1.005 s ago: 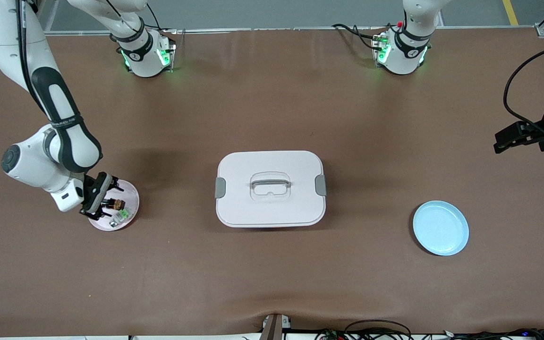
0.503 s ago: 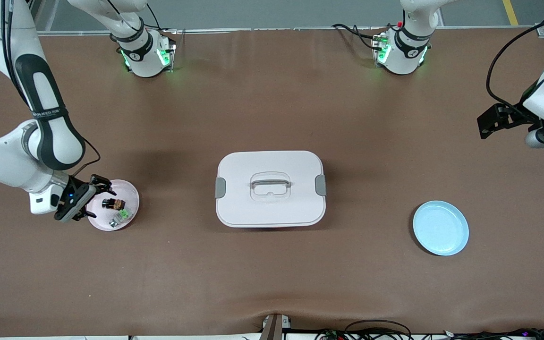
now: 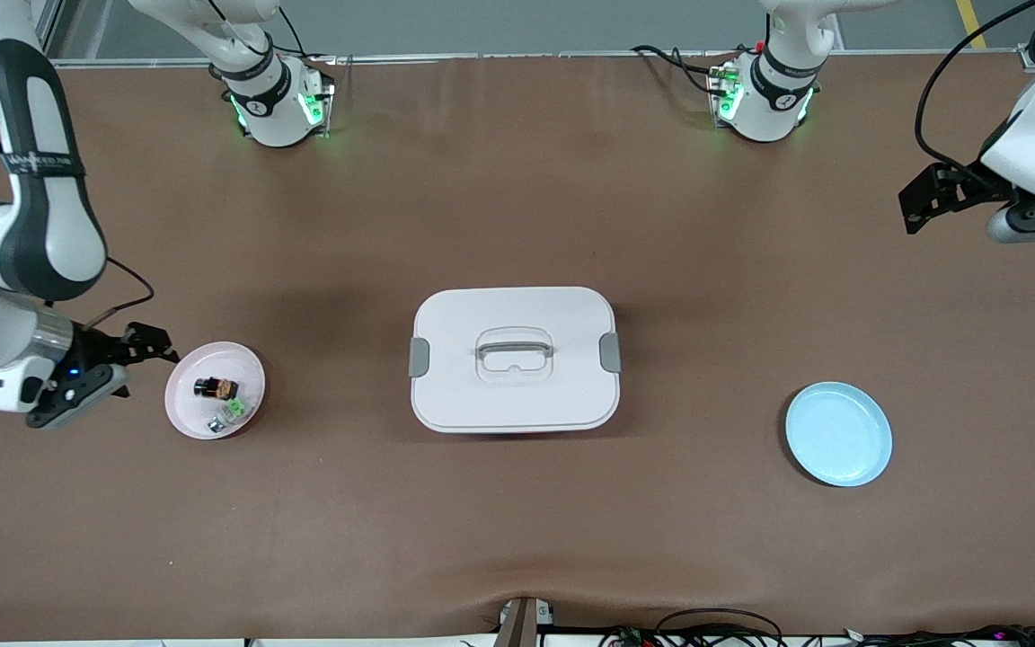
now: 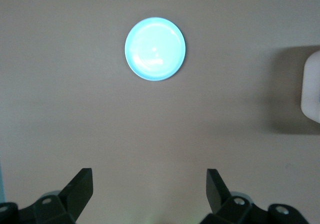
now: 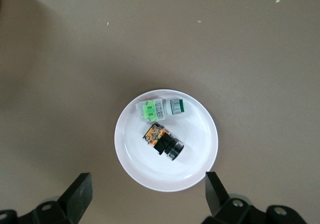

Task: Transfer orange switch to right arm and place

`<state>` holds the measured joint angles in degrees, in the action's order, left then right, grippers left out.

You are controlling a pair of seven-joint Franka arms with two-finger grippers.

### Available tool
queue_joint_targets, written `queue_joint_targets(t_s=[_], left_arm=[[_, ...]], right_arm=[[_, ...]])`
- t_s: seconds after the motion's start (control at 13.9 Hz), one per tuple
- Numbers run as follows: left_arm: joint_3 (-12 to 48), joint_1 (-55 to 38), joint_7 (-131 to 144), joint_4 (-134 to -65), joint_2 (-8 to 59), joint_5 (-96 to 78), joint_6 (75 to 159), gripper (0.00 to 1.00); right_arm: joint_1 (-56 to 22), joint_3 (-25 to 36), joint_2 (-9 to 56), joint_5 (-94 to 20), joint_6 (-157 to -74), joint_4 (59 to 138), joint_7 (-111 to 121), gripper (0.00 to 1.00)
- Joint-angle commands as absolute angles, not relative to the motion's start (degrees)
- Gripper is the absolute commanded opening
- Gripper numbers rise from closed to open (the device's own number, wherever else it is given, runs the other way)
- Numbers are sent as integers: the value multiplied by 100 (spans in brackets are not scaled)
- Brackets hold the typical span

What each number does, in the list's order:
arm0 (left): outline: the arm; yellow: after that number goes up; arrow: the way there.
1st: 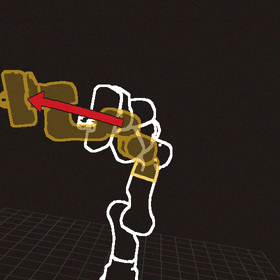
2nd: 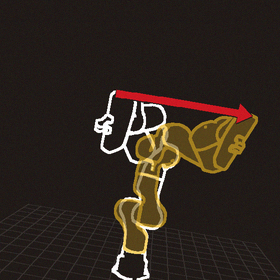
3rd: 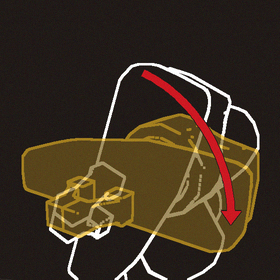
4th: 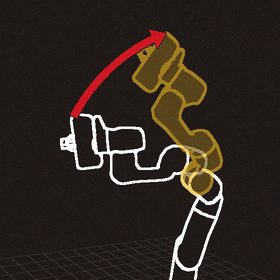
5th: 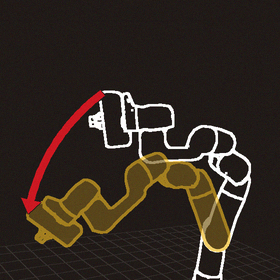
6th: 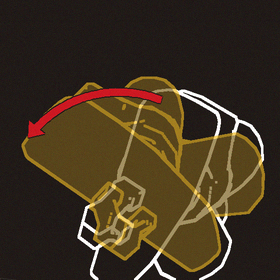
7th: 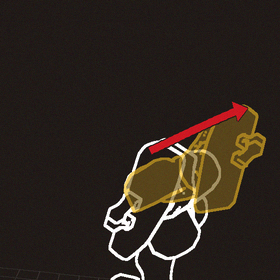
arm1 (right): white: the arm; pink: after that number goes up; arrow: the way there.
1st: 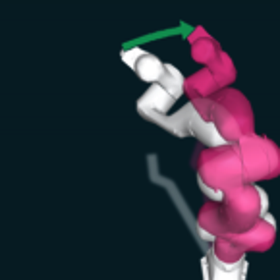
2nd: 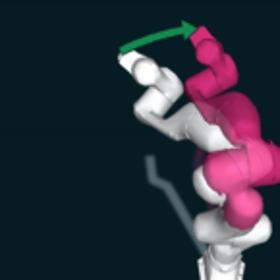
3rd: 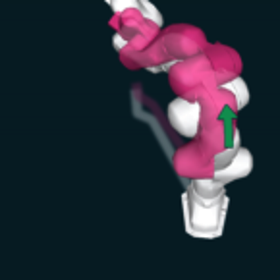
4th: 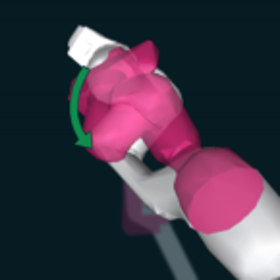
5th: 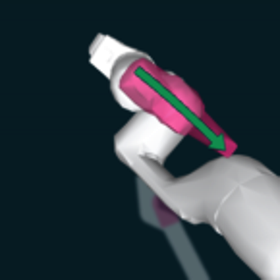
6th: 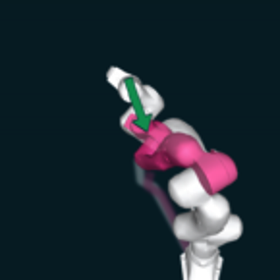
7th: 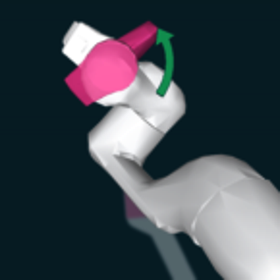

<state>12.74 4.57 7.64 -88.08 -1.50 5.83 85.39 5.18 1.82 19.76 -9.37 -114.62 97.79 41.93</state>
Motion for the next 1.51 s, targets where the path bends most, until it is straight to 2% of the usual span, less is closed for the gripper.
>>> queue_joint_targets(t_s=[0.0, 0.14, 0.36, 0.65, 0.93, 1.44], left_arm=[[1151, 404, 650, -8991, -378, 387, 8377, 100], [1055, 404, 650, -9026, -483, 116, 8288, 100], [993, 369, 650, -9289, -746, 18, 8288, 100], [984, 325, 694, -9360, -940, 18, 8271, 100], [651, 202, 423, -9360, -975, 53, 8218, 100], [571, -26, 413, -9316, -1046, 123, 8086, 100]], right_arm=[[580, 184, 1995, -765, -11084, 9370, 3711, 100], [606, 228, 1881, -765, -11005, 9282, 2914, 100], [615, 272, 1889, -529, -10163, 8642, 1358, 100], [807, 273, 1863, -518, -9880, 7982, 1222, 100], [765, 229, 1863, -510, -9001, 7428, 1204, 100], [615, 264, 1424, -255, -8728, 7444, 1169, 100]])
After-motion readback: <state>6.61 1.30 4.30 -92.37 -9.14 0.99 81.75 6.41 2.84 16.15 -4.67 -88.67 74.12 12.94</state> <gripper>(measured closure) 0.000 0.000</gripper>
